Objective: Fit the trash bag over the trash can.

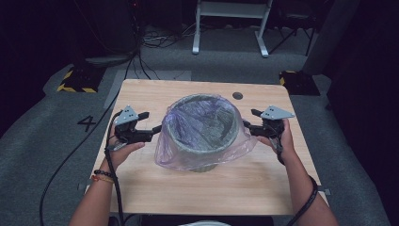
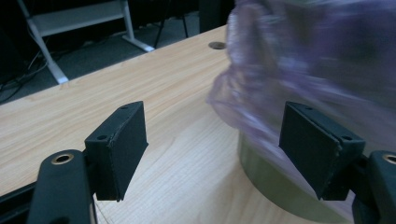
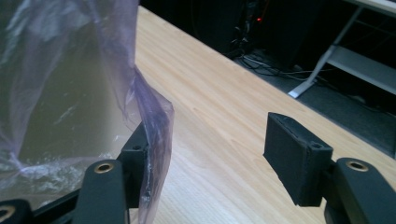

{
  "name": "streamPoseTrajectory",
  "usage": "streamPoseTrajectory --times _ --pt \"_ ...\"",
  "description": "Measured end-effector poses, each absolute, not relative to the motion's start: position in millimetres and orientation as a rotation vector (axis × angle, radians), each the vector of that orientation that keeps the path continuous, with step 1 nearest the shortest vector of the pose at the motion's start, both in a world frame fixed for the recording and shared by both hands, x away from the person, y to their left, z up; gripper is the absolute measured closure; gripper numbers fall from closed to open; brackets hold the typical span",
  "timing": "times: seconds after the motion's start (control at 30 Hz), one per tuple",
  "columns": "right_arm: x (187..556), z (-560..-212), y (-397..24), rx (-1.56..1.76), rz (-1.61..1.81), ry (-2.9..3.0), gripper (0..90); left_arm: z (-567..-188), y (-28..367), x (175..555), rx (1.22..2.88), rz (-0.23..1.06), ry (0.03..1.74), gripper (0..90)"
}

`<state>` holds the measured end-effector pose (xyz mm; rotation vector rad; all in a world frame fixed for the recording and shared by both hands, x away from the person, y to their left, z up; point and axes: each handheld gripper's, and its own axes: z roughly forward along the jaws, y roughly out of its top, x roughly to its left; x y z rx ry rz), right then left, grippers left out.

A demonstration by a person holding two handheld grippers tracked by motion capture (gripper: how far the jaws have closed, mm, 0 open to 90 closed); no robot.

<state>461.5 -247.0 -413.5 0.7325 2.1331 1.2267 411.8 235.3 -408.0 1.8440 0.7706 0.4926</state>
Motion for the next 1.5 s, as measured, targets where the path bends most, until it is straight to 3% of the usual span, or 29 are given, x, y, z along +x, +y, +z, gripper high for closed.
streamPoseTrajectory --times 0.33,0.5,0.57,0.63,0.73,0.83,0.9,0.97,1.03,1.07,1.17,1.5 --pt "443.6 -416.0 -270.1 0.718 1.183 2.159 34.0 -412.4 221.0 360.8 1.940 0.420 0.589 17.3" --pt "439.3 -422.7 -268.4 0.710 1.237 2.197 48.3 -422.5 198.2 343.8 2.008 0.376 0.537 16.7" --pt "435.0 -423.1 -266.8 0.702 1.246 2.193 47.8 -427.3 191.2 336.5 2.028 0.371 0.514 16.4" --pt "428.6 -421.9 -266.2 0.677 1.254 2.184 41.7 -431.6 186.6 330.6 2.036 0.386 0.505 17.2" --pt "421.1 -421.2 -265.4 0.651 1.268 2.179 36.9 -435.7 179.4 325.7 2.057 0.444 0.507 24.1" --pt "413.4 -422.2 -262.3 0.623 1.278 2.193 34.8 -437.0 175.9 326.7 2.072 0.490 0.522 38.4" --pt "409.2 -423.0 -259.2 0.595 1.279 2.214 34.6 -437.6 175.2 330.7 2.076 0.497 0.538 53.5" --pt "406.6 -423.9 -257.0 0.580 1.280 2.218 42.3 -437.8 175.9 332.1 2.067 0.507 0.515 74.4" --pt "404.2 -425.1 -256.1 0.559 1.308 2.218 55.4 -439.9 175.0 334.1 2.073 0.511 0.494 87.4" --pt "402.9 -426.4 -255.8 0.534 1.334 2.226 66.6 -441.2 174.6 335.0 2.082 0.507 0.494 89.4" --pt "400.4 -431.7 -253.8 0.478 1.375 2.258 88.1 -446.4 173.1 337.7 2.121 0.495 0.486 89.7" --pt "412.9 -467.7 -251.8 0.558 1.318 2.399 90.0 -473.0 178.1 355.3 2.253 0.426 0.528 89.8"
